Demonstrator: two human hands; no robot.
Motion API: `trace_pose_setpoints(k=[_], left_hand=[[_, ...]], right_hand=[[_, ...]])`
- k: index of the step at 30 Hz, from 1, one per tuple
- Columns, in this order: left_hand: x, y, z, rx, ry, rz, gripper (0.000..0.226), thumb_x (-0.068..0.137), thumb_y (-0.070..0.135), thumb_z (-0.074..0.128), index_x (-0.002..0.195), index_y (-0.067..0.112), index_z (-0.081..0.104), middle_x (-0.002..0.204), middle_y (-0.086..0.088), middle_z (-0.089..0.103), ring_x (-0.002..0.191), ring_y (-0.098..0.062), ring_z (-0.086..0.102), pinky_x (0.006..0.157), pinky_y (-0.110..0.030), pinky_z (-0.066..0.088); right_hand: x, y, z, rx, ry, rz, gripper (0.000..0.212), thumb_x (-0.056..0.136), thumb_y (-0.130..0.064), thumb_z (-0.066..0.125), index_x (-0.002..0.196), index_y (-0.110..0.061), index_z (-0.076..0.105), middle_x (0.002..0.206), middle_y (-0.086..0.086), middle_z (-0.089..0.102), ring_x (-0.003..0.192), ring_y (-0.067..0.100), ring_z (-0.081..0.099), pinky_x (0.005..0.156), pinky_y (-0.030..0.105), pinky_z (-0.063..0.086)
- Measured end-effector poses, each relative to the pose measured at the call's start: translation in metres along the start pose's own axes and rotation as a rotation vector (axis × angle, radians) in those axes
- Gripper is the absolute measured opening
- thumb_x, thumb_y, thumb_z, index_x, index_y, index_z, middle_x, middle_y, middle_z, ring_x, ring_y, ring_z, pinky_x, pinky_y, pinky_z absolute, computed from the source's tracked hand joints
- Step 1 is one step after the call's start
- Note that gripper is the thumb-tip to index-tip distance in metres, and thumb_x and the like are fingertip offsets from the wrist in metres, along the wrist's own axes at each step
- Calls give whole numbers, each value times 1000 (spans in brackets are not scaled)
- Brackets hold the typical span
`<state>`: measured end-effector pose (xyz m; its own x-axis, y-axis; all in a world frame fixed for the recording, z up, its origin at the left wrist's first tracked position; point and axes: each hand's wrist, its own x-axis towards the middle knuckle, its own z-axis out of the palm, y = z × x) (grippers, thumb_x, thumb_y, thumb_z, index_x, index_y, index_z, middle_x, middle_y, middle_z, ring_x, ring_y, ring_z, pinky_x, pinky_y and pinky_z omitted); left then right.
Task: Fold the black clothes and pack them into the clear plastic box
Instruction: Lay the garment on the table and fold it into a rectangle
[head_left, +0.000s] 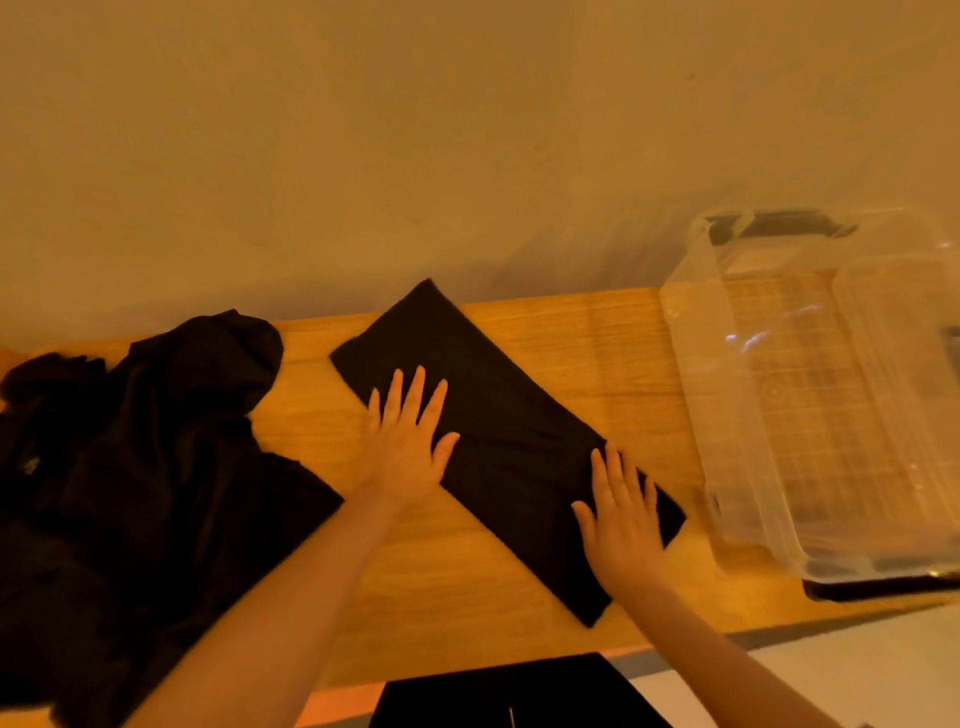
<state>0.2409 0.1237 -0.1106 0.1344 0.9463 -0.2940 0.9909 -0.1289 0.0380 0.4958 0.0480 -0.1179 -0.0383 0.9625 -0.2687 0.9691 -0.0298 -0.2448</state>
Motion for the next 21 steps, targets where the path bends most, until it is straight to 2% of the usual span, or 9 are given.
trace_pose_setpoints(k=[2, 4, 7, 9, 11, 12, 15, 17, 21], left_hand=[[13, -17, -8, 34, -24, 120, 67, 91, 55, 17, 148, 25, -3, 157, -6, -5, 143, -24, -11, 114, -45, -6], [15, -25, -14, 39, -52, 161, 69, 93, 54, 25, 148, 23, -4, 157, -5, -8, 141, -19, -17, 114, -44, -9], [-11, -2, -20, -30, 97, 166, 68, 95, 46, 34, 148, 17, 4, 156, -6, -3, 139, -18, -14, 113, -42, -8], [-44, 32, -6, -33, 153, 207, 68, 92, 43, 44, 147, 14, 16, 155, -6, 8, 142, -21, 0, 113, -43, 0], [-83, 62, 21, -15, 117, 235, 67, 85, 47, 52, 142, 15, 35, 150, -8, 30, 140, -24, 20, 110, -46, 14], [-100, 71, 31, -13, 69, 229, 64, 85, 49, 48, 139, 15, 39, 147, -8, 37, 139, -24, 24, 111, -47, 18], [-132, 70, 49, -5, -7, 203, 62, 86, 48, 32, 139, 17, 36, 145, -6, 41, 138, -23, 23, 112, -51, 21], [-142, 59, 50, 35, -11, 228, 60, 86, 48, 31, 139, 20, 32, 145, -5, 40, 139, -23, 20, 111, -50, 20], [-164, 44, 43, 33, 27, 269, 64, 88, 51, 29, 141, 16, 29, 149, -6, 31, 145, -22, -2, 111, -43, 11]], right_hand=[[-27, -16, 3, 149, -60, 0, 86, 81, -70, -11, 145, -15, 1, 153, 3, -3, 141, 18, -6, 114, 40, 3], [-40, -22, -5, 256, -103, -57, 85, 78, -74, -10, 143, -19, -8, 151, -1, -11, 140, 16, -13, 115, 37, -1], [-26, -11, -18, 73, -19, -228, 73, 91, -60, -2, 147, -14, 6, 154, 6, 9, 142, 22, 5, 113, 40, 13], [-5, 0, -21, -70, -5, -386, 60, 98, -48, 12, 145, -12, 21, 151, 6, 23, 140, 24, 20, 113, 39, 24], [8, 10, -18, -211, -63, -535, 56, 94, -43, 25, 142, -13, 26, 148, 6, 32, 138, 22, 23, 111, 38, 21], [9, 15, -15, -255, -97, -566, 57, 94, -44, 24, 141, -14, 27, 147, 8, 36, 137, 22, 21, 110, 37, 18], [-12, 21, -4, -296, -136, -540, 60, 97, -49, 9, 141, -12, 27, 146, 10, 37, 140, 20, 12, 111, 35, 9], [-36, 19, 5, -291, -138, -536, 62, 96, -51, 10, 142, -12, 27, 148, 9, 33, 143, 18, 0, 112, 35, 5], [-66, 26, 3, -311, -166, -618, 63, 96, -53, 6, 143, -16, 26, 148, 5, 33, 140, 16, 12, 111, 38, 6]])
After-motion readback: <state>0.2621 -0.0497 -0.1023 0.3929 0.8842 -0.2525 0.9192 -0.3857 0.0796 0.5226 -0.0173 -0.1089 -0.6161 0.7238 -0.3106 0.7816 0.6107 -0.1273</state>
